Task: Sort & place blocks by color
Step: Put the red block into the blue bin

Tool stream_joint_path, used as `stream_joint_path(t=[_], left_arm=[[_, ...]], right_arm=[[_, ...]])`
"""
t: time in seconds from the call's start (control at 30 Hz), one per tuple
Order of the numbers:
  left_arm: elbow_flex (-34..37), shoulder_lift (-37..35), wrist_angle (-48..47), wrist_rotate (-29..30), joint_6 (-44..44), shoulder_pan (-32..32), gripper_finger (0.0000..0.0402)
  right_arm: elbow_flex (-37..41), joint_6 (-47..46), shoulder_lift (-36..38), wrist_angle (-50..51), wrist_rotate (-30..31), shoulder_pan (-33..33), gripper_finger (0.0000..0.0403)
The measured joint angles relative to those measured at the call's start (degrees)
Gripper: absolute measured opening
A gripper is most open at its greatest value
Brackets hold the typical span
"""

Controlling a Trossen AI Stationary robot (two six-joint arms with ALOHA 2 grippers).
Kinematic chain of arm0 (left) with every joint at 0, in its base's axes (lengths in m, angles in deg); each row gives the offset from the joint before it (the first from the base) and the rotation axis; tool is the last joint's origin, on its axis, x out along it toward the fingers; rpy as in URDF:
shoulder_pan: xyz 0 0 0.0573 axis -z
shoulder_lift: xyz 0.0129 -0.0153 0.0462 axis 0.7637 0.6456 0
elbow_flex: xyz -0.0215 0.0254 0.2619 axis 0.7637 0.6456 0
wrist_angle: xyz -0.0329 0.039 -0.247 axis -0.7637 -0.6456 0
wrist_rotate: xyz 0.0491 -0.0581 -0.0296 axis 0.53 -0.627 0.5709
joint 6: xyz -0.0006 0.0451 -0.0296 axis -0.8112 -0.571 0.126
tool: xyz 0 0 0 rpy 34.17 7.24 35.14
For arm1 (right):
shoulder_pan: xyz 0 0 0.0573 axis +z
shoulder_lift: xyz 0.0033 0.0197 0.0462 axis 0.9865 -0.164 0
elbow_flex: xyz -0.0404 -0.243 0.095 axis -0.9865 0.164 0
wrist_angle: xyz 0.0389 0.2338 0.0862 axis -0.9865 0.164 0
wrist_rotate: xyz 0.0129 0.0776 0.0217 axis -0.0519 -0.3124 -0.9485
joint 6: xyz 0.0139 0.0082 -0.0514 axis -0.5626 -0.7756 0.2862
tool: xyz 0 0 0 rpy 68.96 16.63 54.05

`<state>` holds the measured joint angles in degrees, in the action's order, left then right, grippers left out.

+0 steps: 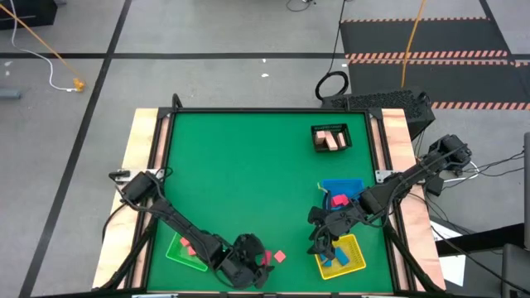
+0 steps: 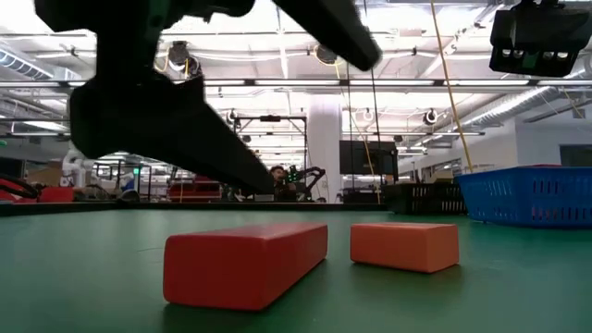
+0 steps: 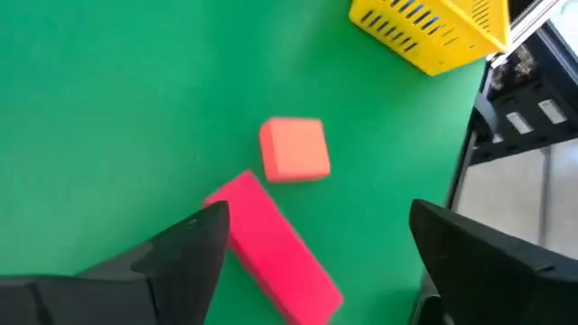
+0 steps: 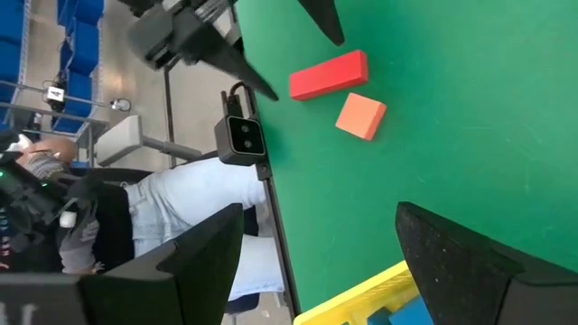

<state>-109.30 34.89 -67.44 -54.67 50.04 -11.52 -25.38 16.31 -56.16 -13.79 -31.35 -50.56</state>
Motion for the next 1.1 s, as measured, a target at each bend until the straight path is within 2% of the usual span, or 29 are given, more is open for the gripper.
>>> stream_joint_path(t=[0.2,0.5,0.73,0.97,1.1], left_arm=[[-6.00,3.69,-7.94,2.54,-3.08,0.01,0.0356],[-11.14,9.69,-14.40,3.85,-0.75,0.01,0.0312],[-11.28,10.24,-18.28,4.60,-3.87,0.08,0.0255],[-11.18,10.88,-20.05,6.24,-13.36,0.56,0.0162],[-11.18,10.88,-20.22,6.12,-15.22,0.57,0.0114]], right_arm=[[0.00,-0.02,0.00,0.02,0.00,0.00,0.0281],[0.00,0.00,0.00,-0.50,0.00,-0.02,0.0281],[0.00,-0.01,0.00,-1.66,0.00,-0.02,0.0281],[0.00,-0.02,0.00,-3.06,0.00,-0.02,0.0281],[0.00,-0.01,0.00,-2.99,0.00,-0.02,0.0281]])
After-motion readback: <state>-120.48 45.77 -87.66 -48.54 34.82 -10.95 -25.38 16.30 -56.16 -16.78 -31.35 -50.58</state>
